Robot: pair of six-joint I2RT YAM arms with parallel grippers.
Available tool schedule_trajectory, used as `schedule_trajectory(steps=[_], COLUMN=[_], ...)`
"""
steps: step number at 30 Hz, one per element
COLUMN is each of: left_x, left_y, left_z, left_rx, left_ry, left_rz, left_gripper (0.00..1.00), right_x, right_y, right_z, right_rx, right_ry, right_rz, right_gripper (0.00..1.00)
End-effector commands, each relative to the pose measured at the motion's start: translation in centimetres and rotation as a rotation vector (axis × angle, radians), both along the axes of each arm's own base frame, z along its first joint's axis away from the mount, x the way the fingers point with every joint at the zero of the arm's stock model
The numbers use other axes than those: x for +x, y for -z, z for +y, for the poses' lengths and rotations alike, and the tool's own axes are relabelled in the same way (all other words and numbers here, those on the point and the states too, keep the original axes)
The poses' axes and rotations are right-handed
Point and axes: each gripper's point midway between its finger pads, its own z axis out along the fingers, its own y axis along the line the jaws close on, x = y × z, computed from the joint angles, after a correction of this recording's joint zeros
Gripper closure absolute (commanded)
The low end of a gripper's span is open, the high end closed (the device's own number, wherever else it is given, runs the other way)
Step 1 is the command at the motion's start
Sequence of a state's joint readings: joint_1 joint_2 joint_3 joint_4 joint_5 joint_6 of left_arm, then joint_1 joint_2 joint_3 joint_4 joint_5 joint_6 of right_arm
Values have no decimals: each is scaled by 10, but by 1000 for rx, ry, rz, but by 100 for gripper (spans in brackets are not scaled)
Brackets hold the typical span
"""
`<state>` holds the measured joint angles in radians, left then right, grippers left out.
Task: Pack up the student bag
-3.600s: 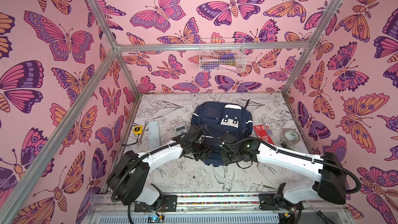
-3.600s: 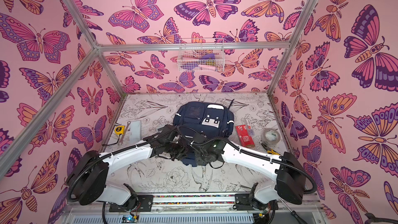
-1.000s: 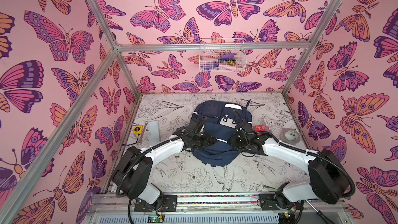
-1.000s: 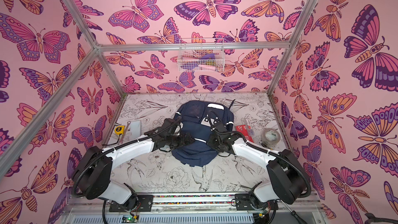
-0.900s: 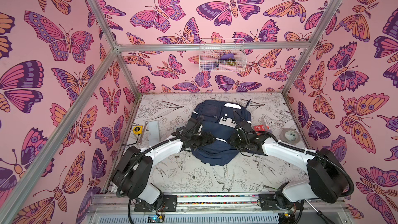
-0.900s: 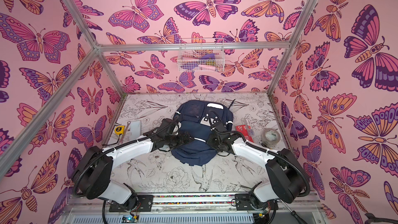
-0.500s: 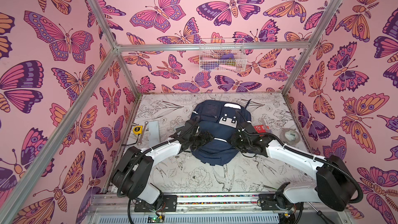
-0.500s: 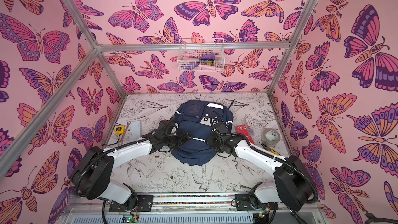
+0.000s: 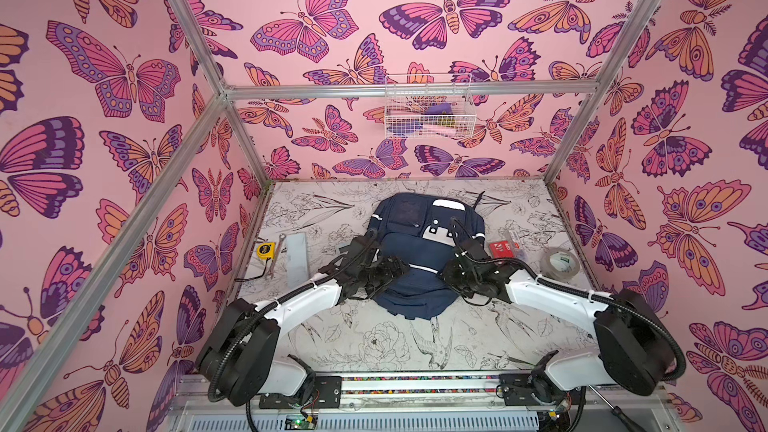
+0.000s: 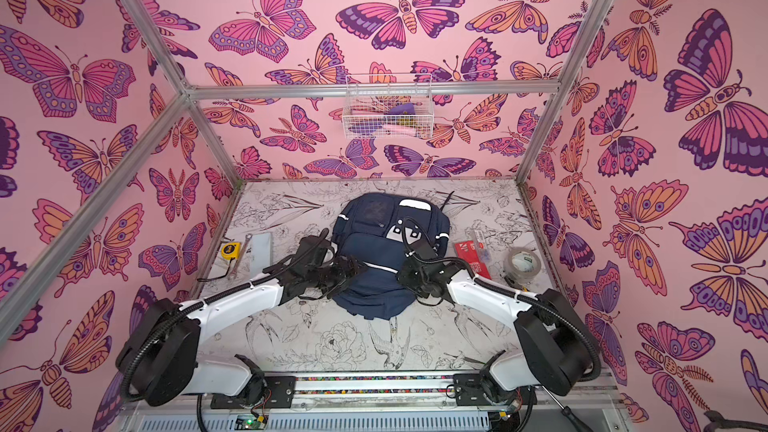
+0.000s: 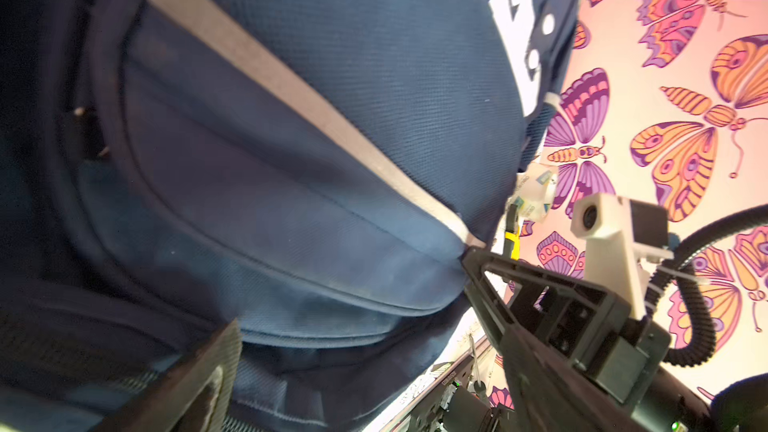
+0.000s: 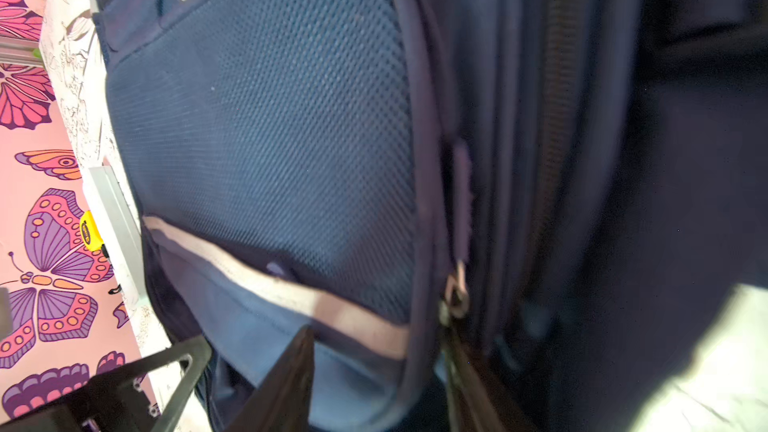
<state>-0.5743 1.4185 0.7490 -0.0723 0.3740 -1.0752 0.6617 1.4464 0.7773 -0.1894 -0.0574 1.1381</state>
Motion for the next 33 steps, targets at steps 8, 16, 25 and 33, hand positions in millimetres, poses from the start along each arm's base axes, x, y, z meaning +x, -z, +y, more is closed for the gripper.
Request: schedule_trajectory(steps=[8,16,25,33], left_x=[10,38,47,44], left_y=[4,-16,-27,-49], left_z=[-15,-24,-22,-20], left_rx=[-151,-201,-228,-257], left_ry=[-32,-44,-49,-46], left_rz=[74,17,1,-43], left_gripper=[10,50,100,100], right_x=[11,3,11,34], right_y=[-47,-59,-95,-92], right_z=[35,39,-1,-61], right_rx=[169,218,-122,-203], right_ry=[-81,-116,-235,-220], right_rz=[-89,-90,-180,-204], right_gripper=[100,100,44,50])
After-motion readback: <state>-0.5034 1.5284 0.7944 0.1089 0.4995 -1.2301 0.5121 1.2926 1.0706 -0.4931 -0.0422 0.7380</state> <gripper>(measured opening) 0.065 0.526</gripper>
